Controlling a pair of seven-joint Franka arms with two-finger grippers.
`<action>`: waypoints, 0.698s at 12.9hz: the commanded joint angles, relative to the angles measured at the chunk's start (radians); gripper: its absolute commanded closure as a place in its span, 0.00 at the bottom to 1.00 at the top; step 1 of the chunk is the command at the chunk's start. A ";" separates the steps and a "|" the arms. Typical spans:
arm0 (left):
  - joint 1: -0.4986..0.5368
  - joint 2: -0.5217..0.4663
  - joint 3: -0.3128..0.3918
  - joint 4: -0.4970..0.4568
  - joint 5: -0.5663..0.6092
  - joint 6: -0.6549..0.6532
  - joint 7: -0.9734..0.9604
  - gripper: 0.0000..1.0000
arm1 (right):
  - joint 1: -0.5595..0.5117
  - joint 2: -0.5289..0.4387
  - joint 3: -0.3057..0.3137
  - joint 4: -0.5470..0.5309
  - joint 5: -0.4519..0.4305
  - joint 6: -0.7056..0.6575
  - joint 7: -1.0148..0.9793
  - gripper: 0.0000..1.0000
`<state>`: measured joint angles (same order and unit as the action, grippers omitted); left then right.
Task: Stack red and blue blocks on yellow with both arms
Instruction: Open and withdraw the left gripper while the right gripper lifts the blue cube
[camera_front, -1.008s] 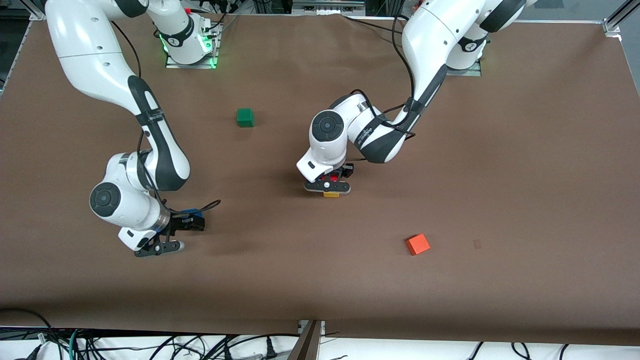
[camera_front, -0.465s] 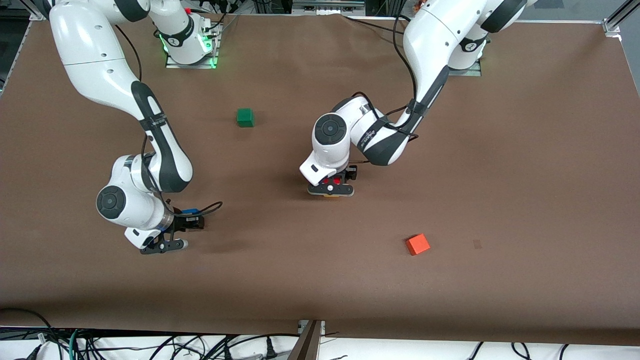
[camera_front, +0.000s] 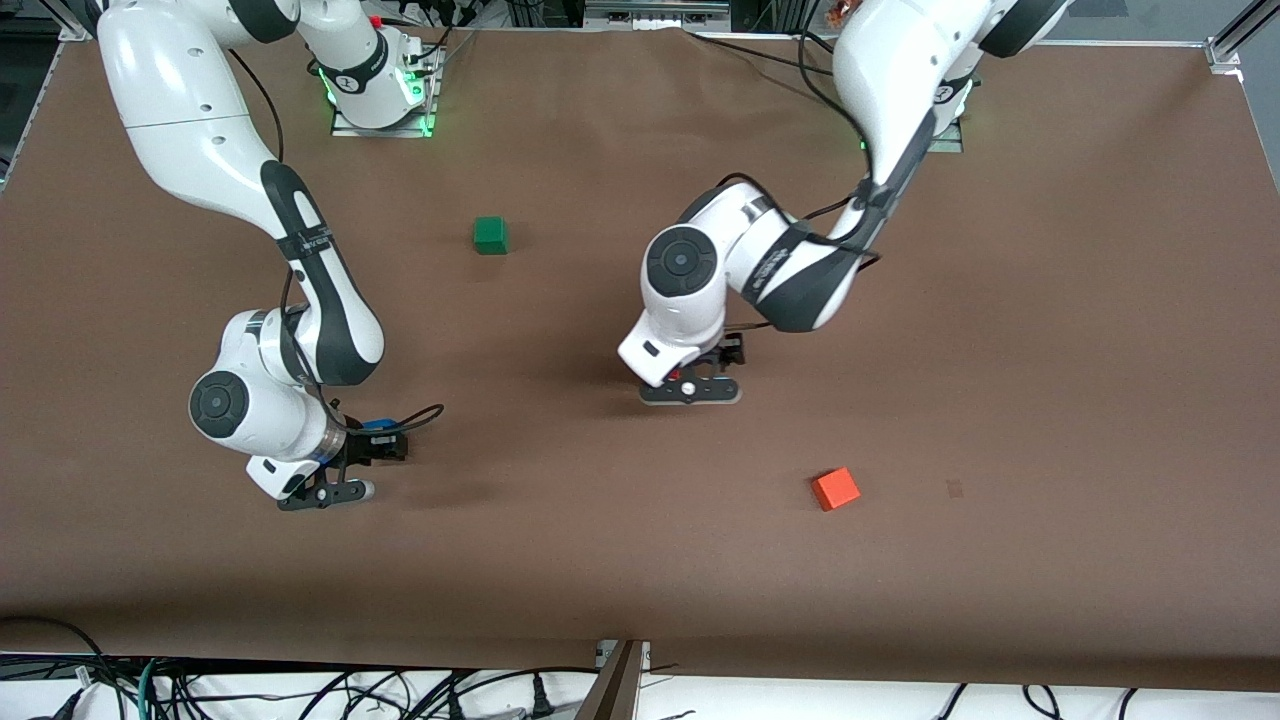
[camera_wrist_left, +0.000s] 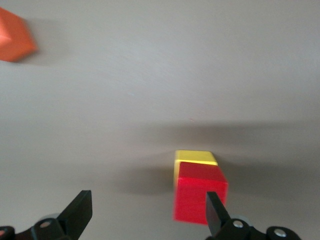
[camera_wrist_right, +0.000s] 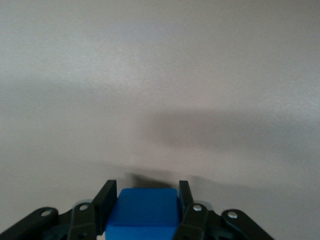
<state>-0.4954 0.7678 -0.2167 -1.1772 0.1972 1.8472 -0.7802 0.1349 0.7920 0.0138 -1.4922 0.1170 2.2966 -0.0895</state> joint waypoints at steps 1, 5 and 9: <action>0.070 -0.042 -0.006 0.090 0.024 -0.114 -0.001 0.00 | 0.017 -0.022 0.006 0.039 0.015 -0.072 0.017 0.69; 0.208 -0.136 -0.007 0.087 0.030 -0.115 0.025 0.00 | 0.067 -0.023 0.006 0.133 0.009 -0.227 0.108 0.68; 0.372 -0.208 -0.015 0.085 0.007 -0.121 0.260 0.00 | 0.150 -0.059 0.006 0.148 0.012 -0.267 0.239 0.65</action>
<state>-0.1910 0.6052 -0.2097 -1.0783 0.1990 1.7466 -0.6076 0.2474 0.7611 0.0242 -1.3459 0.1177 2.0599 0.0805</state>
